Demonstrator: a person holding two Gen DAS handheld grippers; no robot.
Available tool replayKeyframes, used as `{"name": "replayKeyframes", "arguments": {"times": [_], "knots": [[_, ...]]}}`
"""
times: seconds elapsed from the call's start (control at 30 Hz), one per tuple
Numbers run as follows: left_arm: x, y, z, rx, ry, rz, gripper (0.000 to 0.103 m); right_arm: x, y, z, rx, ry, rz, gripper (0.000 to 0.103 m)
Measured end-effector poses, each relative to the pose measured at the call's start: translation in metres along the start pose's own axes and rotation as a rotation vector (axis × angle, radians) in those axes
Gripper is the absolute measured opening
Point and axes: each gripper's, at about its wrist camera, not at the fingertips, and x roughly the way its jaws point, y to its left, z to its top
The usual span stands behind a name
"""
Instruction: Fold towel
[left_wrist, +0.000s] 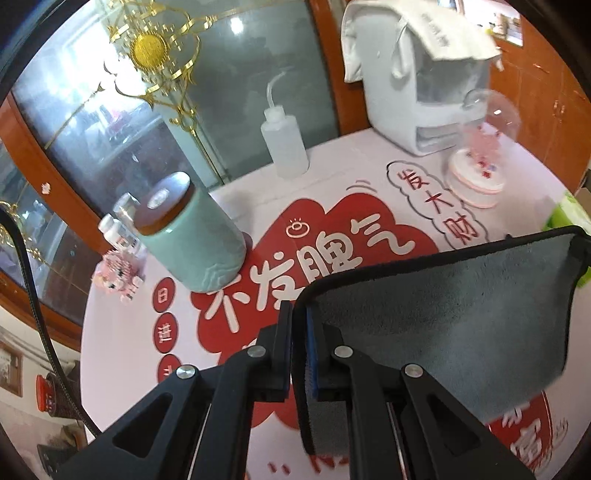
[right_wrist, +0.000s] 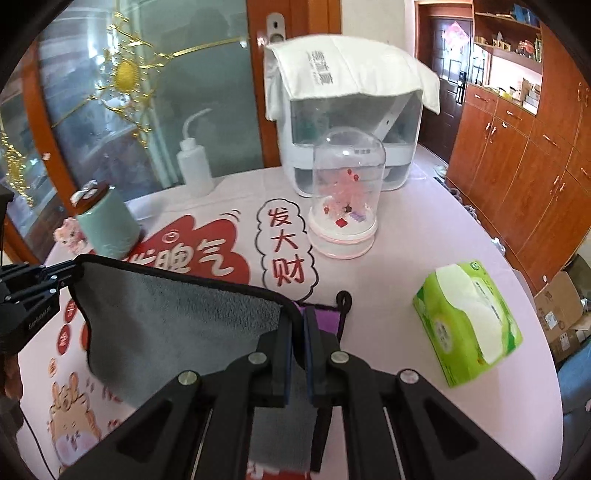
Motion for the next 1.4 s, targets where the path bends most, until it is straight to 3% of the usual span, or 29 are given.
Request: {"name": "replayKeyframes", "arguments": {"times": [0.3,0.63,0.73,0.77,0.8,0.87,0.93,1.0,1.17,1.27,1.3,1.4], "knots": [[0.065,-0.024,0.001,0.01,0.087,0.013,0.005,0.068,-0.013,-0.007,0.052,0.133,-0.027,0.006],[0.092,-0.029,0.004,-0.009,0.118,0.01,0.007,0.099,-0.015,-0.015,0.069,0.177,-0.05,0.006],[0.1,-0.029,0.004,-0.021,0.135,0.014,0.017,0.102,-0.014,-0.017,0.063,0.176,-0.063,0.008],[0.101,-0.029,0.003,-0.025,0.143,0.01,0.033,0.101,-0.013,-0.017,0.061,0.173,-0.063,0.01],[0.102,-0.028,0.002,-0.035,0.148,-0.008,0.051,0.1,-0.012,-0.016,0.061,0.165,-0.063,0.016],[0.099,-0.026,0.001,-0.051,0.143,-0.033,0.067,0.095,-0.009,-0.015,0.061,0.135,-0.054,0.031],[0.092,-0.023,0.0,-0.066,0.127,-0.047,0.073,0.087,-0.006,-0.012,0.053,0.104,-0.052,0.06],[0.085,-0.02,-0.002,-0.08,0.117,-0.049,0.082,0.077,-0.001,-0.01,0.031,0.068,-0.051,0.062],[0.065,-0.005,-0.008,-0.154,0.108,-0.085,0.089,0.055,0.014,-0.008,-0.032,0.041,-0.027,0.064],[0.049,0.003,-0.014,-0.188,0.095,-0.076,0.096,0.044,0.02,-0.011,-0.034,0.032,-0.006,0.077],[0.042,0.005,-0.017,-0.19,0.087,-0.078,0.102,0.039,0.021,-0.012,-0.031,0.023,0.002,0.082],[0.024,0.009,-0.026,-0.189,0.079,-0.091,0.103,0.021,0.026,-0.018,-0.025,0.0,0.019,0.099]]}}
